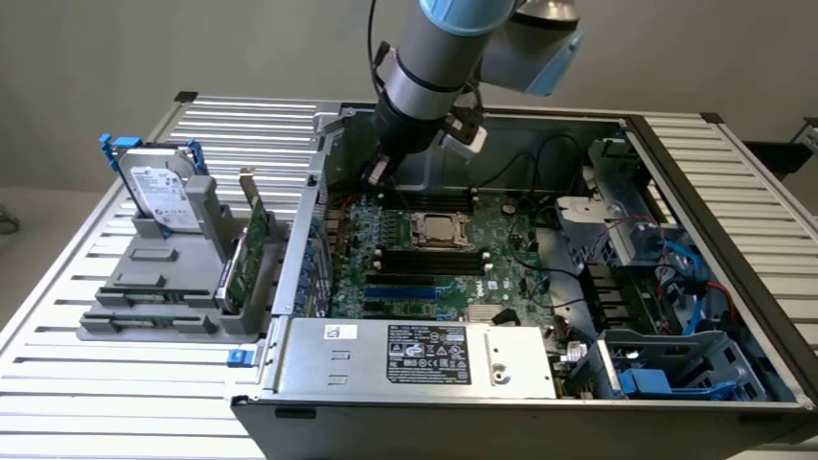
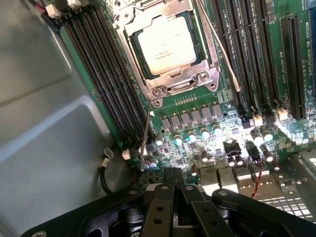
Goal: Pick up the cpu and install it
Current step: 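Install the first cpu locking lever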
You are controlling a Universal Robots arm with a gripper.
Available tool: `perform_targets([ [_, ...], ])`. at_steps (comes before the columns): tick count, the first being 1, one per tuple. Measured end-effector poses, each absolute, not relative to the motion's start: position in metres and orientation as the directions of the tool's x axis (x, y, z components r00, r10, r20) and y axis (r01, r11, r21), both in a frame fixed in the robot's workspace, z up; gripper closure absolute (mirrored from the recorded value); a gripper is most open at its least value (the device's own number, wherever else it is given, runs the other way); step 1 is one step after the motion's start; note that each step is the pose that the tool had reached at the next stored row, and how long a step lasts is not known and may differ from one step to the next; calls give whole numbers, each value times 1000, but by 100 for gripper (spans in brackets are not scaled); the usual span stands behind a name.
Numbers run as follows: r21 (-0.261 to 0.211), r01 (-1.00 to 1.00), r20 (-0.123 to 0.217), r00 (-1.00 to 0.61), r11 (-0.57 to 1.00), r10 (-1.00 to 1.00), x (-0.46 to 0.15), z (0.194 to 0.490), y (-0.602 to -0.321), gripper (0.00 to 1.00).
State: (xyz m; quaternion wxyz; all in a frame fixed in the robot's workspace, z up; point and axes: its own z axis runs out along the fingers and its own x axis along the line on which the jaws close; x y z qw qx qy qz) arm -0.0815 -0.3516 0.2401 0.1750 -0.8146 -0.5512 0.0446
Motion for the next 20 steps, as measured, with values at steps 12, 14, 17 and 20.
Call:
perform_targets([
  [12, -325, 831, 125, 511, -451, 851, -82, 240, -352, 89],
  [14, -323, 825, 127, 523, -464, 843, -82, 240, -352, 89],
  [17, -321, 819, 128, 534, -475, 836, -85, 240, -352, 89],
  [20, -316, 819, 132, 538, -479, 833, -88, 240, -352, 89],
])
